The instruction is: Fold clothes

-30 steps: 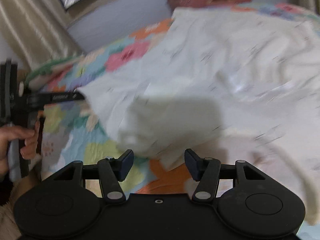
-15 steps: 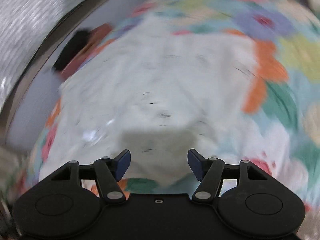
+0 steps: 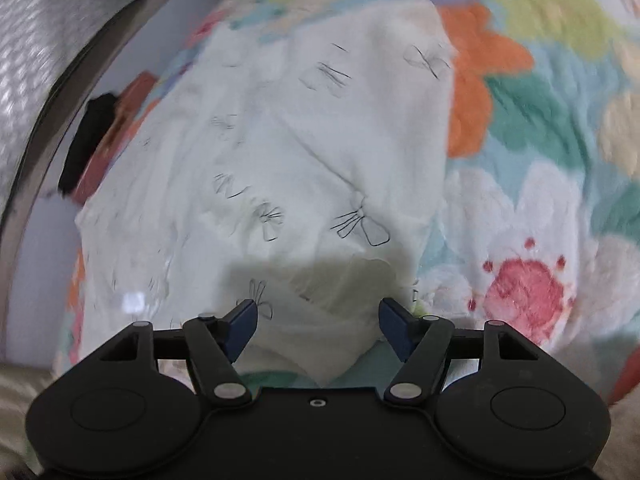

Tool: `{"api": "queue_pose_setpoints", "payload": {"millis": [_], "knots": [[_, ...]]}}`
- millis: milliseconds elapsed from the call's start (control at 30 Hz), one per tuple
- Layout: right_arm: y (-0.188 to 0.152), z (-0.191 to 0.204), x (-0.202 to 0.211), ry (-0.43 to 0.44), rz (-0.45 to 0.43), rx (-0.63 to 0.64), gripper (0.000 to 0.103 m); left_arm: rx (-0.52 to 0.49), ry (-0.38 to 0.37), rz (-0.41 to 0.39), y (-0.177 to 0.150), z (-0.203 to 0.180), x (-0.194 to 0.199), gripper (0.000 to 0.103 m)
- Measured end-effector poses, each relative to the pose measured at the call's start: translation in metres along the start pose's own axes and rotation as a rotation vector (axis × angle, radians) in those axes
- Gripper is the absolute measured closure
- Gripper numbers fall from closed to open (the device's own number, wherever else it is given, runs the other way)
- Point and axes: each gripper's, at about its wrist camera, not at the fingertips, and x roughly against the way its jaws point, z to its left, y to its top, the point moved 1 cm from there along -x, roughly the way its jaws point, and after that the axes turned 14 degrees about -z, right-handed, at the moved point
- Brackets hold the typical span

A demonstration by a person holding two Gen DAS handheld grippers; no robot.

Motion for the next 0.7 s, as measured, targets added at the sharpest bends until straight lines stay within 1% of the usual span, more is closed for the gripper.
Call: {"api": "queue_pose_setpoints", "payload": {"millis": [33,67,100,133,167,200,300,333,367,433,467,500,533,567,633,667,700], "knots": [[-0.001,0.003,0.002,0.028,-0.023,0.028,0.045,0.034,-0.016,-0.004,0.003,0.003,0.001,0.093],[-0.001,0.008,0.003,0.048,-0.034,0.067,0.076,0.071,-0.031,-0.01,0.005,0.007,0.003,0.094],[-0.002,0.012,0.005,0.065,-0.043,0.106,0.1,0.099,-0.041,-0.018,0.008,0.009,0.006,0.095],[-0.002,0.016,0.007,0.088,-0.051,0.134,0.101,0.12,-0.05,-0.026,0.012,0.011,0.011,0.095],[0.001,0.021,0.014,0.109,-0.084,0.165,0.101,0.139,-0.058,-0.031,0.016,0.012,0.016,0.095],[0.003,0.025,0.022,0.13,-0.12,0.198,0.101,0.165,-0.072,-0.03,0.02,0.014,0.024,0.095],[0.011,0.037,0.059,0.125,-0.228,0.332,0.101,0.281,-0.135,-0.013,0.029,0.024,0.05,0.095],[0.014,0.038,0.071,0.136,-0.248,0.353,0.101,0.318,-0.147,0.001,0.03,0.027,0.058,0.095],[0.02,0.035,0.074,0.13,-0.253,0.352,0.101,0.327,-0.146,0.025,0.027,0.029,0.061,0.095],[0.034,0.028,0.079,0.113,-0.258,0.343,0.101,0.292,-0.119,0.095,0.017,0.029,0.055,0.094],[0.039,0.022,0.075,0.088,-0.246,0.328,0.1,0.272,-0.096,0.138,0.01,0.029,0.049,0.094],[0.045,0.018,0.069,0.066,-0.23,0.303,0.095,0.25,-0.065,0.189,0.002,0.029,0.04,0.094],[0.049,0.016,0.061,0.044,-0.208,0.271,0.094,0.236,-0.051,0.22,-0.005,0.028,0.034,0.093],[0.056,0.013,0.055,0.029,-0.176,0.259,0.092,0.229,-0.055,0.224,-0.006,0.026,0.033,0.093],[0.067,0.011,0.051,-0.006,-0.124,0.294,0.063,0.191,-0.074,0.214,0.002,0.018,0.041,0.093],[0.073,0.011,0.051,-0.023,-0.118,0.325,0.041,0.178,-0.086,0.207,0.008,0.013,0.047,0.093],[0.077,0.011,0.052,-0.024,-0.136,0.347,0.037,0.172,-0.098,0.193,0.017,0.007,0.055,0.092]]}}
